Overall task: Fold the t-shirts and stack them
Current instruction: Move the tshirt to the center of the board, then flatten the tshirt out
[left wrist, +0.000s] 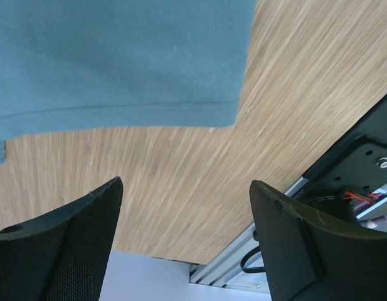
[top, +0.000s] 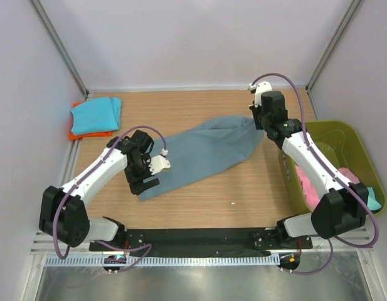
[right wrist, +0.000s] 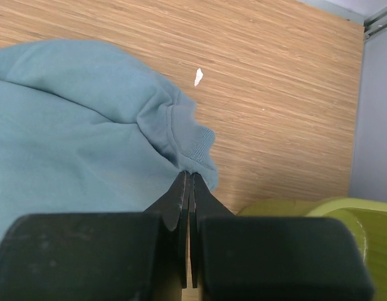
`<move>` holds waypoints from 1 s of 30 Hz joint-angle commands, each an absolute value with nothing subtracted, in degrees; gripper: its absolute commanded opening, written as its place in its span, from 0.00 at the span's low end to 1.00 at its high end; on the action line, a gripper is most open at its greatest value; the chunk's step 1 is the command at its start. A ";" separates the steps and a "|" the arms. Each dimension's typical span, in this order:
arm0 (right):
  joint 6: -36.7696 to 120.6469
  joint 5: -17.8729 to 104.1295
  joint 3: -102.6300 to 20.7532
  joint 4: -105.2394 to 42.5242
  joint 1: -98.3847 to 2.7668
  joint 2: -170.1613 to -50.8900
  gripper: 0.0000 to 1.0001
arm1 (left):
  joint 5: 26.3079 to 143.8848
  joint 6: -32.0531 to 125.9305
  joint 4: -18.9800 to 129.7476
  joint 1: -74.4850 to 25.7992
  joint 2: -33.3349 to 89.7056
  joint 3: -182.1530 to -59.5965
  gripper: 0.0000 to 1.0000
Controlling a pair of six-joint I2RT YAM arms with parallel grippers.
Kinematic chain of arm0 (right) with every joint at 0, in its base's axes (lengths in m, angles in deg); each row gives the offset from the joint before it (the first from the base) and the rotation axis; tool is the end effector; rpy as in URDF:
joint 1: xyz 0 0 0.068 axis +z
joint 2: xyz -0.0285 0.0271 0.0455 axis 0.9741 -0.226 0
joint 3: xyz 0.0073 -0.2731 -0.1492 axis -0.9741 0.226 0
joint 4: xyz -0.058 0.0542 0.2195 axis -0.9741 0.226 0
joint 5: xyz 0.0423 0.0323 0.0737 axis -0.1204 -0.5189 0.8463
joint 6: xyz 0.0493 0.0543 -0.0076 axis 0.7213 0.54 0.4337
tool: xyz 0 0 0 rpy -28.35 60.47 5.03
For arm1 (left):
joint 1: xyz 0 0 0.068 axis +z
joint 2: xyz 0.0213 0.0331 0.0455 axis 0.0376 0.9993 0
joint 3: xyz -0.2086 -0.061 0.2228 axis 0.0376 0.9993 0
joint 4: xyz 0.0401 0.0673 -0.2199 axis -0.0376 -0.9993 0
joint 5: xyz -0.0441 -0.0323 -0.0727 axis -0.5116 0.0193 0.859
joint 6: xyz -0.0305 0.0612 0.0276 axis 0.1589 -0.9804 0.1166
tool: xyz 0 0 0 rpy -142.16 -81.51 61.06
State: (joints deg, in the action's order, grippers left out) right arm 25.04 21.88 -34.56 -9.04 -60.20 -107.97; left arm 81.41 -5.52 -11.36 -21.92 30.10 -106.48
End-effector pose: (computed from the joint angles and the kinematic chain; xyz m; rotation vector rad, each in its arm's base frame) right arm 0.2863 0.0709 0.3643 -0.3552 2.0903 -0.1841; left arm 0.1712 -0.0820 0.2596 1.6312 2.5512 -0.0972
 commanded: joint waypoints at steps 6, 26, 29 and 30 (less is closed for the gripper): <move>26.16 22.75 -39.31 -12.70 -60.59 -110.30 0.01 | 82.02 -7.80 -9.74 -22.54 35.21 -108.21 0.80; 26.07 22.66 -40.27 -14.02 -62.87 -111.98 0.01 | 81.85 -6.13 -3.85 -26.85 48.05 -104.95 0.68; 25.98 22.66 -40.71 -14.02 -63.14 -112.33 0.01 | 81.49 -6.04 -3.59 -26.85 49.89 -104.96 0.65; 25.98 22.74 -40.80 -14.02 -63.22 -112.41 0.01 | 81.32 -6.21 -3.50 -26.85 50.51 -104.87 0.60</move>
